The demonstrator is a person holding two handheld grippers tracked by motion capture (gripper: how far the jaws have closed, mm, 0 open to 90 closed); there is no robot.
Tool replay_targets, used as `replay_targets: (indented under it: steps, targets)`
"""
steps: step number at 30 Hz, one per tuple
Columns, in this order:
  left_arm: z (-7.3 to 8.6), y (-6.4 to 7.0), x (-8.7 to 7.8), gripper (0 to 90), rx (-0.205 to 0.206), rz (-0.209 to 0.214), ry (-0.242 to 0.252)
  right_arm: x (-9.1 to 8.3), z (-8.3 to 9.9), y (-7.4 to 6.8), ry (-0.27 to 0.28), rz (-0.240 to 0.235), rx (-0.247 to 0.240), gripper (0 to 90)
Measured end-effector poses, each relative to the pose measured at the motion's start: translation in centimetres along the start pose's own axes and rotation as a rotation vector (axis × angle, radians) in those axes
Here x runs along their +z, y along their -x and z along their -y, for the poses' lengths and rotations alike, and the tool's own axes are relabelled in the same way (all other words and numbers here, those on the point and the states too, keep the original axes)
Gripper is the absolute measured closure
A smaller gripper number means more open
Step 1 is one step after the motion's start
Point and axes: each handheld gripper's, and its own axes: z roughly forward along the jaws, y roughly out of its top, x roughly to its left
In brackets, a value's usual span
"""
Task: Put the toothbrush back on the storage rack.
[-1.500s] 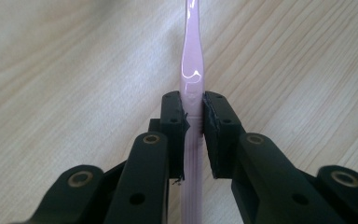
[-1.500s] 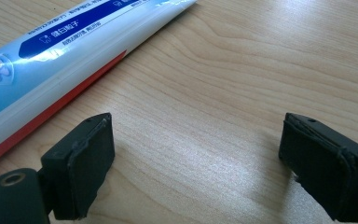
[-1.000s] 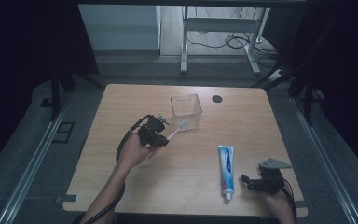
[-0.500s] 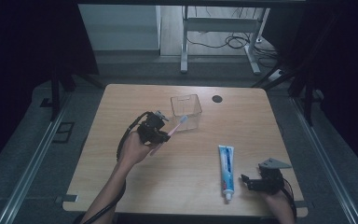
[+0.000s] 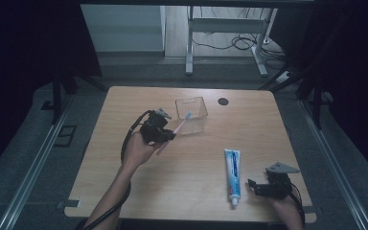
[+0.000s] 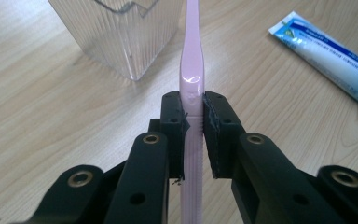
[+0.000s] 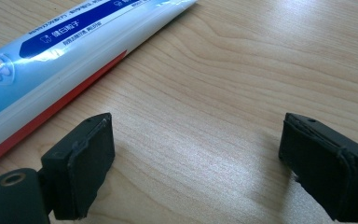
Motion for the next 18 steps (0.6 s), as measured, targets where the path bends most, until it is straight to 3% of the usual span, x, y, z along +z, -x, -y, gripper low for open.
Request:
replay_targets:
  steps: [18]
  targets:
    - [-1.9,-0.2,-0.4,78.8,0.000,-0.020,0.052,0.0,0.0,0.0,0.000,-0.001,-0.001,10.2]
